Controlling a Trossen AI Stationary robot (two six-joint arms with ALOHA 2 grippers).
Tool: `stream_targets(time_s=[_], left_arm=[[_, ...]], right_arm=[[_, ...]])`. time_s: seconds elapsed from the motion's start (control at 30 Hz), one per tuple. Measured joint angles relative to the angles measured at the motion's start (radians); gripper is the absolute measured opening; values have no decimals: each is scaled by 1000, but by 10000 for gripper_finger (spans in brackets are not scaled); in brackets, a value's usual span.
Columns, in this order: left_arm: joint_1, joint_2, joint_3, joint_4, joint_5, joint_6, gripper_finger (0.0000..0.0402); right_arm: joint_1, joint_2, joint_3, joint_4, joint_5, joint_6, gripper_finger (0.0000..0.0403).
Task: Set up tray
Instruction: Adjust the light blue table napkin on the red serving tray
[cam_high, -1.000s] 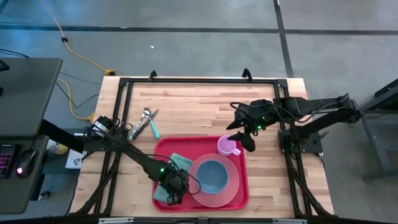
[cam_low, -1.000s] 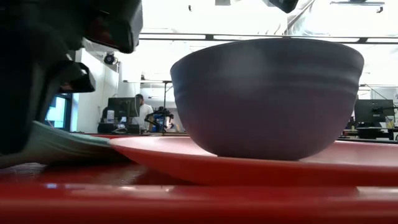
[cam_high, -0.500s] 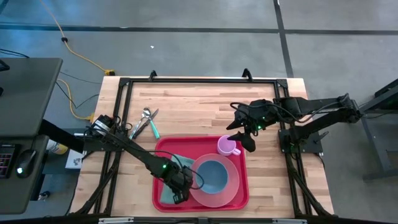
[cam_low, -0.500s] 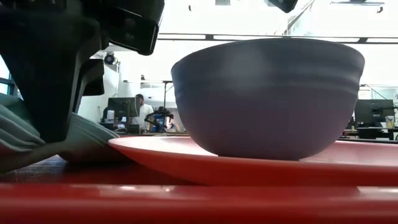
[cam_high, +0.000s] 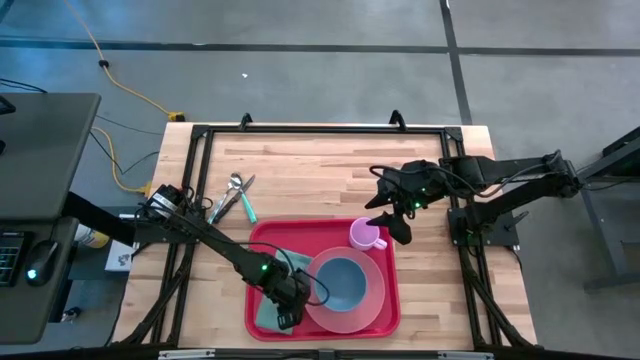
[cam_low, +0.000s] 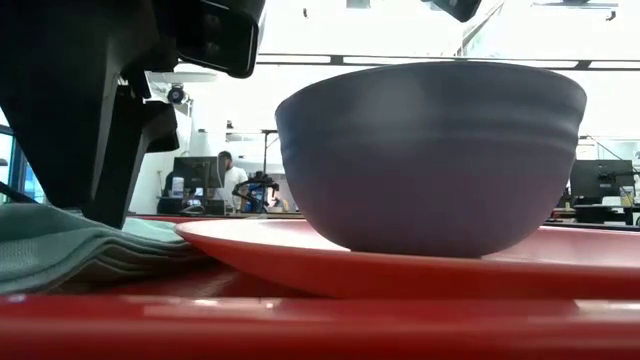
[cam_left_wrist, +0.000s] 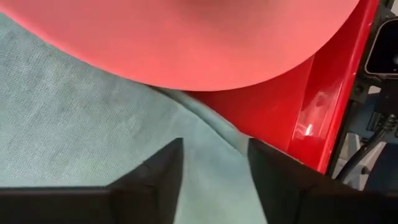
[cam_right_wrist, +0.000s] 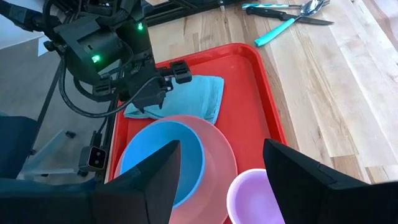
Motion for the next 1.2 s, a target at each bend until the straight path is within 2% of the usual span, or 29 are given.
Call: stream_targets(time_s=[0.17, 0.33, 0.6, 0.67, 0.77, 1.0, 1.2], left_arm=[[0, 0, 0, -31, -11, -4, 277], [0, -1, 0, -61, -16, -8, 310], [32, -20, 0, 31, 74, 12, 300], [43, -37, 3, 91, 81, 25, 295], [55, -70, 1, 68, 64, 50, 292], [75, -113, -2, -288, -67, 51, 291], [119, -115, 0, -364, -133, 116, 291]], right_arm=[[0, 0, 0, -2, 0, -2, 211], [0, 0, 0, -3, 2, -3, 211], [0, 0, 0, -3, 9, -2, 211], [0, 0, 0, -2, 9, -1, 211], [0, 0, 0, -3, 11, 0, 211], [0, 0, 0, -3, 18, 0, 211], [0, 0, 0, -3, 21, 0, 211]])
